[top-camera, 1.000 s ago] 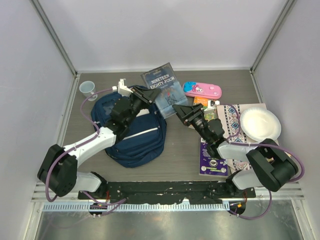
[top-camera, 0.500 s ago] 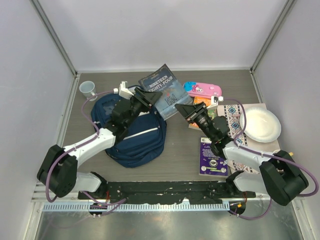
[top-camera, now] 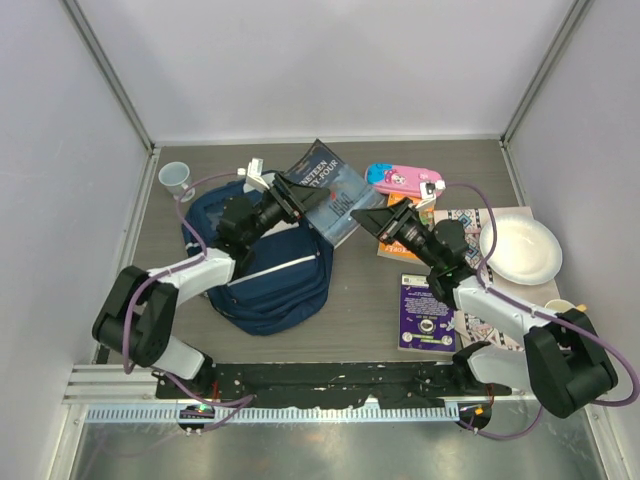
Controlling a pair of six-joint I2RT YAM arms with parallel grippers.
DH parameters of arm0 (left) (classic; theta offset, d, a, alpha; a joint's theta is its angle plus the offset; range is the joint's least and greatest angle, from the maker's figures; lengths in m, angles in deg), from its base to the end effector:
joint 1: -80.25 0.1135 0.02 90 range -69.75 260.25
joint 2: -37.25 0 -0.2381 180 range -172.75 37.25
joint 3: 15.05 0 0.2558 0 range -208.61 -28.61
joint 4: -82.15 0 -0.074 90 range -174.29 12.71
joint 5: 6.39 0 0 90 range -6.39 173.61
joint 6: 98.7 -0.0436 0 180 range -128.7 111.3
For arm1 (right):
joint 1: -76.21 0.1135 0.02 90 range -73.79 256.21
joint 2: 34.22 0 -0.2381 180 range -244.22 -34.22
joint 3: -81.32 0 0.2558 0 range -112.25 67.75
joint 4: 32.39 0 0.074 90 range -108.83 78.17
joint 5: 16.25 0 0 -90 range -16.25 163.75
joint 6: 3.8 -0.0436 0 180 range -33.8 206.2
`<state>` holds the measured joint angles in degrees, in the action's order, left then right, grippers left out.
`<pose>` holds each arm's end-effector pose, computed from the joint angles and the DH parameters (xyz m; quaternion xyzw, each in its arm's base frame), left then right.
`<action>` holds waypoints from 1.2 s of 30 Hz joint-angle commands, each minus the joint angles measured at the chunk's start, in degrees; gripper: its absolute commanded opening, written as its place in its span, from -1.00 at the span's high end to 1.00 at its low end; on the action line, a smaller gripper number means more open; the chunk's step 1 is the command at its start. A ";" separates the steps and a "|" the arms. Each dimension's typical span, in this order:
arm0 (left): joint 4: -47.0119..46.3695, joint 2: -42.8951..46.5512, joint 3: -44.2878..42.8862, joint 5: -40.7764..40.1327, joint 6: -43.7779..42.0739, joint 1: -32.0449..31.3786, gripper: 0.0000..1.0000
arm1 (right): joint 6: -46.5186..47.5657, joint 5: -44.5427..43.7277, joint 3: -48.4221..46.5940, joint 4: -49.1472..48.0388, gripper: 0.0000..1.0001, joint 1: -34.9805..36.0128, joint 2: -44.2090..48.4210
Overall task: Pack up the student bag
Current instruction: Pick up the book from the center of the board.
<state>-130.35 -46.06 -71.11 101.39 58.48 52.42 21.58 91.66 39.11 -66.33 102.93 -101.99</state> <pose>0.2898 -0.1680 0.2434 -0.1167 0.6654 -0.6085 0.4163 0.2396 0.1356 0.2404 0.0982 0.6489 0.6059 0.4497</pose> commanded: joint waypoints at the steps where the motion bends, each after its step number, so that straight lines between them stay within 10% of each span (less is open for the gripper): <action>1: -15.80 -4.39 -0.83 9.72 4.53 1.64 -0.54 | -2.79 10.03 -4.49 -7.60 0.98 -1.84 1.24; 5: -17.22 -5.99 -2.06 12.01 5.24 1.73 -0.16 | -2.88 12.06 -4.14 -7.43 0.98 -2.37 0.53; 11: -15.02 -4.94 -1.62 10.79 4.63 1.73 1.00 | -0.60 10.05 -3.70 -2.60 0.86 -3.25 0.79; 15: -15.37 -3.79 -0.22 6.58 5.51 1.73 1.00 | -0.25 3.20 -2.91 3.82 -0.21 -3.34 2.81; 18: -15.72 -3.00 -0.04 5.34 6.03 1.64 1.00 | -0.94 0.64 -1.33 7.33 -0.61 -3.43 4.74; 36: -19.59 -3.18 -1.36 3.31 8.41 0.94 1.00 | -11.93 -0.69 2.46 -10.23 -0.69 -0.09 -5.87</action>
<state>-141.06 -52.05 -70.46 105.17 65.91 53.97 11.00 91.51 44.70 -68.47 102.08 -105.51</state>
